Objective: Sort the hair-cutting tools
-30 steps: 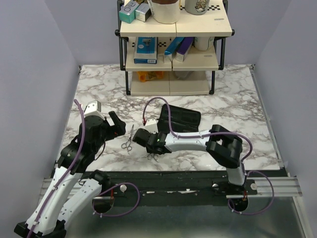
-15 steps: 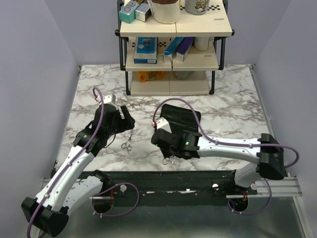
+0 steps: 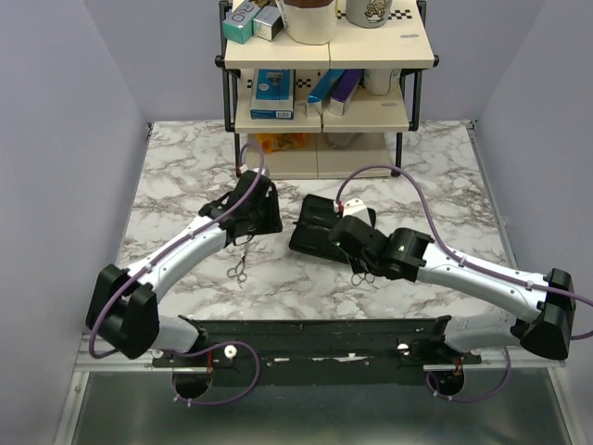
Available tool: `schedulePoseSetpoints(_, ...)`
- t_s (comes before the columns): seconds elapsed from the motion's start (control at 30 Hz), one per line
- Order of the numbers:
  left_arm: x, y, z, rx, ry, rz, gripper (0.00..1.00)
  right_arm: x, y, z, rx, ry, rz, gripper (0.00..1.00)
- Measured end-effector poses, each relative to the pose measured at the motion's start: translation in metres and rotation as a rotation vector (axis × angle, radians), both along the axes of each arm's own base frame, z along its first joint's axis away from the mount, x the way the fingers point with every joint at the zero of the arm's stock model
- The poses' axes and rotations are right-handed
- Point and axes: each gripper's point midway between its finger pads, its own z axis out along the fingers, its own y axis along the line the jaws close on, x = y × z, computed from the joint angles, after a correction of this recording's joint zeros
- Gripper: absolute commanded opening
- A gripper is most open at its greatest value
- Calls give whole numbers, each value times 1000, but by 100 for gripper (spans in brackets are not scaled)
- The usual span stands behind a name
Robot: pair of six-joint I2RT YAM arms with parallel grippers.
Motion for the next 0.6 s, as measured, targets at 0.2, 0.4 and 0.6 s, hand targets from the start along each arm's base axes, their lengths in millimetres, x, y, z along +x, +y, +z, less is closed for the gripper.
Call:
schedulePoseSetpoints(0.2,15,-35,-13,23,34,-61,59,28,-32,-5,-56,-11,-28,1)
schedulePoseSetpoints(0.4,13,-45,-48,75,114,-85,59,49,-49,-16,-67,0,-37,1)
schedulePoseSetpoints(0.6,4,-51,-81,127,189,-111,59,66,-51,-27,-87,12,-26,1)
